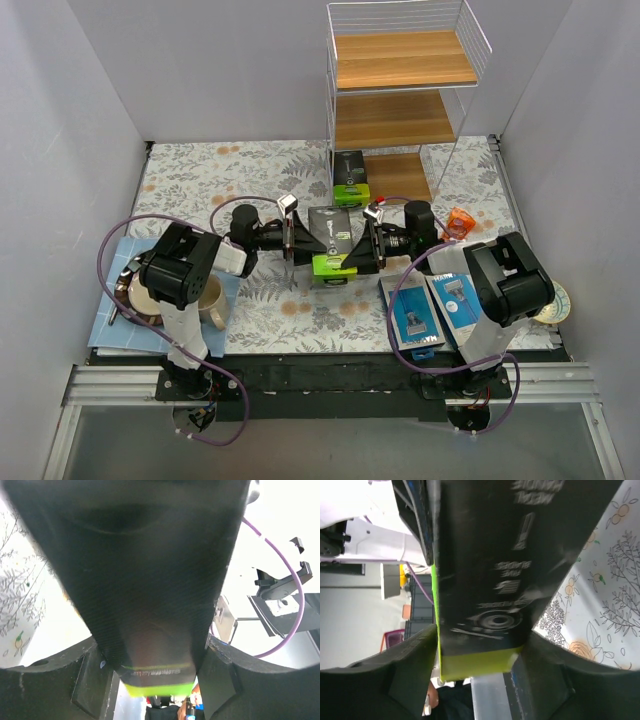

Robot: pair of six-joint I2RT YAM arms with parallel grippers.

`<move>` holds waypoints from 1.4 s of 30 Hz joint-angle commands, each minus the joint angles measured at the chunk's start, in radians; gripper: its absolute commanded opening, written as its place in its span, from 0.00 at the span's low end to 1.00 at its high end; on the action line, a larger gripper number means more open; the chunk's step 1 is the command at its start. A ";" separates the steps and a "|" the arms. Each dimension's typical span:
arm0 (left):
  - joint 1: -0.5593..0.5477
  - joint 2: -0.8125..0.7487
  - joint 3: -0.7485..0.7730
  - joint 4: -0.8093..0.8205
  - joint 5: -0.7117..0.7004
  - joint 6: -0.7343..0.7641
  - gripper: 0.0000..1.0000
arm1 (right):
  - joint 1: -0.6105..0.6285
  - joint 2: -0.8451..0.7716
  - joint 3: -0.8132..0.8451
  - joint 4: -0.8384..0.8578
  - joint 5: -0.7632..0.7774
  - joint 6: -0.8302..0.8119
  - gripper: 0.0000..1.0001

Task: Place and organize the shaving razors onto the shelf

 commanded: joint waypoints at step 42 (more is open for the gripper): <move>0.212 -0.205 0.319 -1.452 -0.057 1.137 0.73 | -0.593 0.392 0.589 -0.746 -0.032 -0.553 0.32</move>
